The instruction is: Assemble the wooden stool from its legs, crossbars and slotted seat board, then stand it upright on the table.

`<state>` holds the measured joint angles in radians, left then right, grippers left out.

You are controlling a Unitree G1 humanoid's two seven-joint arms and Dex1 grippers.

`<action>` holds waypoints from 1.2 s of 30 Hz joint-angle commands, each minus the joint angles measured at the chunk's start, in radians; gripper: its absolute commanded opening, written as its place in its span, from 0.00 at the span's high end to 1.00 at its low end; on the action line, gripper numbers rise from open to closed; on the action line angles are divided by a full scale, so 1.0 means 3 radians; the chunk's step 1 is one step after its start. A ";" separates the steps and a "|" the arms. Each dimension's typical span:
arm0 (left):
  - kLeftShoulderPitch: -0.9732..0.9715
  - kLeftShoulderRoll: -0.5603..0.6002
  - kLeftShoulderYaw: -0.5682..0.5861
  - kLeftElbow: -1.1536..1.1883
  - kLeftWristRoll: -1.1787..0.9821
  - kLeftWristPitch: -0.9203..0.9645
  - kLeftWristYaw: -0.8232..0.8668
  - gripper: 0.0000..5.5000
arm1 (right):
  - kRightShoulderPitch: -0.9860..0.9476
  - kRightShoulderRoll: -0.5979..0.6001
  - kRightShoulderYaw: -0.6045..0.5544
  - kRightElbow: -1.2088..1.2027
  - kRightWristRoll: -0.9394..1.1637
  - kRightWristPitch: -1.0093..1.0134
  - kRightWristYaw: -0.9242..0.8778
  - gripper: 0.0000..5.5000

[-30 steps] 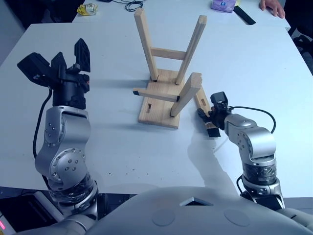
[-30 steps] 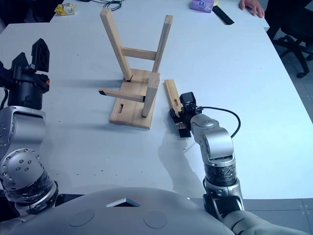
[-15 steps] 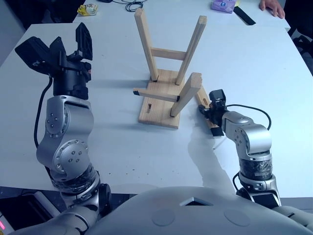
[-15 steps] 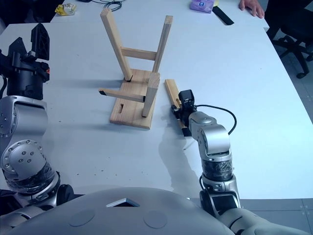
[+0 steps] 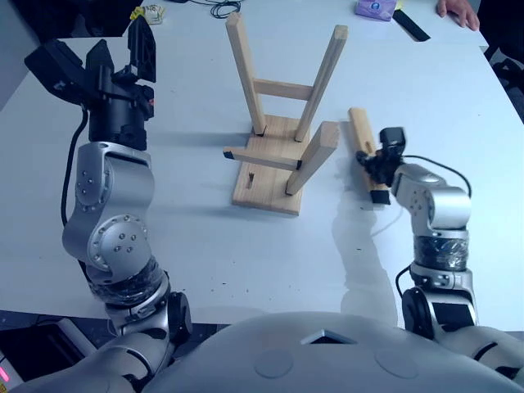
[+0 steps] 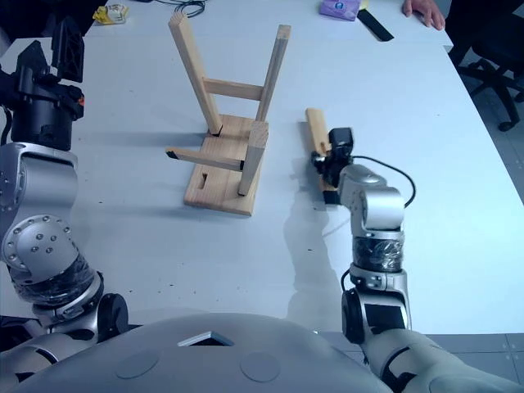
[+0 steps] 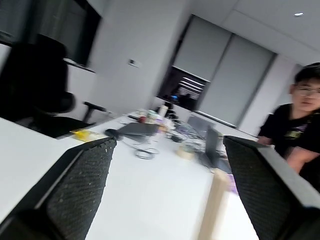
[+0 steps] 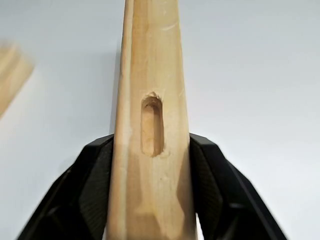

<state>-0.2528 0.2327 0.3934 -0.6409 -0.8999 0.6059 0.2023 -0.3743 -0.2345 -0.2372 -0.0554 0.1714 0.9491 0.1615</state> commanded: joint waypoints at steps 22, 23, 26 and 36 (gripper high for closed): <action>-0.0716 0.0358 -0.0525 0.0173 -0.3344 0.0065 -0.0602 0.28 | -0.1475 0.0152 -0.0397 -0.0598 0.4221 0.0999 0.0818 0.63; -0.0715 0.0388 -0.0543 0.0172 -0.3383 0.0062 -0.0598 0.28 | -0.1461 0.0103 -0.0376 -0.0595 0.4319 0.1000 0.0833 0.63; -0.0710 0.0466 -0.0597 0.0126 -0.3481 0.0052 -0.0628 0.28 | -0.1425 -0.0043 -0.0229 -0.0567 0.4434 0.1029 0.0889 0.63; -0.0679 0.0718 -0.0685 0.0113 -0.3551 0.0125 -0.0937 0.28 | -0.1286 -0.0342 0.0180 -0.0580 0.4894 0.1033 0.1074 0.63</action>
<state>-0.4563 0.4258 0.1951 -0.5982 -1.9498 0.6308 -0.0556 -0.7686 -0.3163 -0.2040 -0.2182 1.5948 1.2555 0.4720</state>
